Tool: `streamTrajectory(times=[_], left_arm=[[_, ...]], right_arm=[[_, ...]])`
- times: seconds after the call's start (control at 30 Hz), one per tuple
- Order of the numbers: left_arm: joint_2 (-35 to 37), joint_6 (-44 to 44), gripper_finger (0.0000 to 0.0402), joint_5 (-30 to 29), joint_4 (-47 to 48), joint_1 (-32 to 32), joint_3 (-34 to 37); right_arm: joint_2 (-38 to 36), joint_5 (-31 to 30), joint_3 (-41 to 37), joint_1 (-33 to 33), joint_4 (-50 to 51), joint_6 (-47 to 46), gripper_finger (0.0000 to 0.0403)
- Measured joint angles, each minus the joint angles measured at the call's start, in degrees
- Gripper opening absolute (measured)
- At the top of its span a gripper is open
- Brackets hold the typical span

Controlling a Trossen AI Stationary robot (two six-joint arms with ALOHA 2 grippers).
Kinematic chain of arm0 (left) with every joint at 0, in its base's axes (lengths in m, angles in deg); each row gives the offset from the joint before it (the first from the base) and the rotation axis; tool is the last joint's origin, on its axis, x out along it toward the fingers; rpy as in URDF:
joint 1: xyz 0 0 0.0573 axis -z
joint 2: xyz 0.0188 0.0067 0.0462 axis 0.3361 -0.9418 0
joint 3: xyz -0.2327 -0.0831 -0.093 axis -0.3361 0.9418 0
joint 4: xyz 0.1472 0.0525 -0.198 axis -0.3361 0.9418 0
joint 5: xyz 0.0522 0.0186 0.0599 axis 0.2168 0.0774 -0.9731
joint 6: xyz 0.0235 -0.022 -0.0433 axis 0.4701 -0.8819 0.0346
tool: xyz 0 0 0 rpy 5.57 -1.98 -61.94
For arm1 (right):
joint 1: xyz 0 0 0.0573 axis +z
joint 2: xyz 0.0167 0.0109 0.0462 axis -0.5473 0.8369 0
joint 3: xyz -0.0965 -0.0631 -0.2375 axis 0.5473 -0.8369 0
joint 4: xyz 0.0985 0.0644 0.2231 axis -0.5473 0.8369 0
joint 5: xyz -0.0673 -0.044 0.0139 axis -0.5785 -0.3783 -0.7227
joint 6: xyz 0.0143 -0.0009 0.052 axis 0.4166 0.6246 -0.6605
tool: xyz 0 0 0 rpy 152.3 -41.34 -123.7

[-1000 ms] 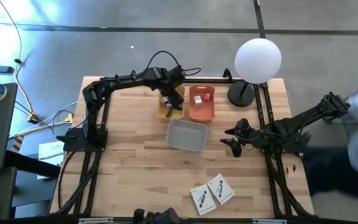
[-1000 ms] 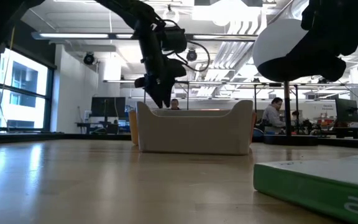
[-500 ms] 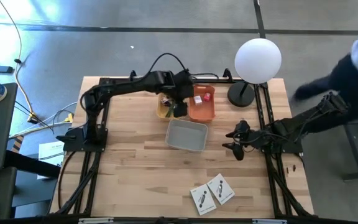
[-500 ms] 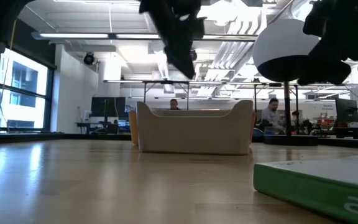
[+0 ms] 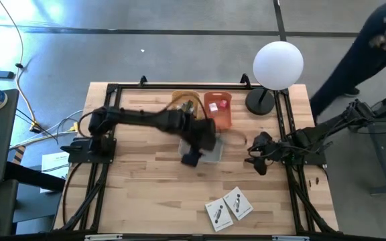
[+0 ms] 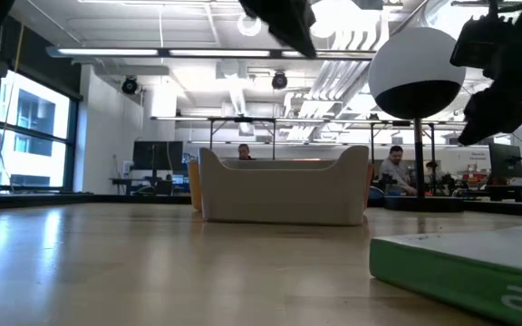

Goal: Pick and place items into bin
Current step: Put the right card reader box into the gray bin

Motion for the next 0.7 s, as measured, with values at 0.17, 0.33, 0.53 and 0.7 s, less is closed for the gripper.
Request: streamTrajectory(times=[0.17, 0.33, 0.53, 0.7], left_arm=[[0.0, -3.2, 0.0173, -0.1, -2.4, 6.9, 0.0], [-0.1, -10.2, 0.0173, -1.9, -9.6, 12.6, 0.0], [-1.0, -18.9, 0.0164, -12.4, -17.2, 17.8, -0.1], [-3.6, -23.9, 0.0157, -17.7, -19.7, 20.4, -0.1]], right_arm=[[0.0, 3.5, 0.0, 0.0, 1.2, 2.8, 0.0247], [0.0, 7.5, 0.0, 0.0, 1.2, 7.1, 0.0247], [0.0, 12.6, 0.0, 0.0, 1.2, 12.4, 0.0247], [0.0, 19.7, 0.0, 0.0, -1.2, 14.6, 0.0247]])
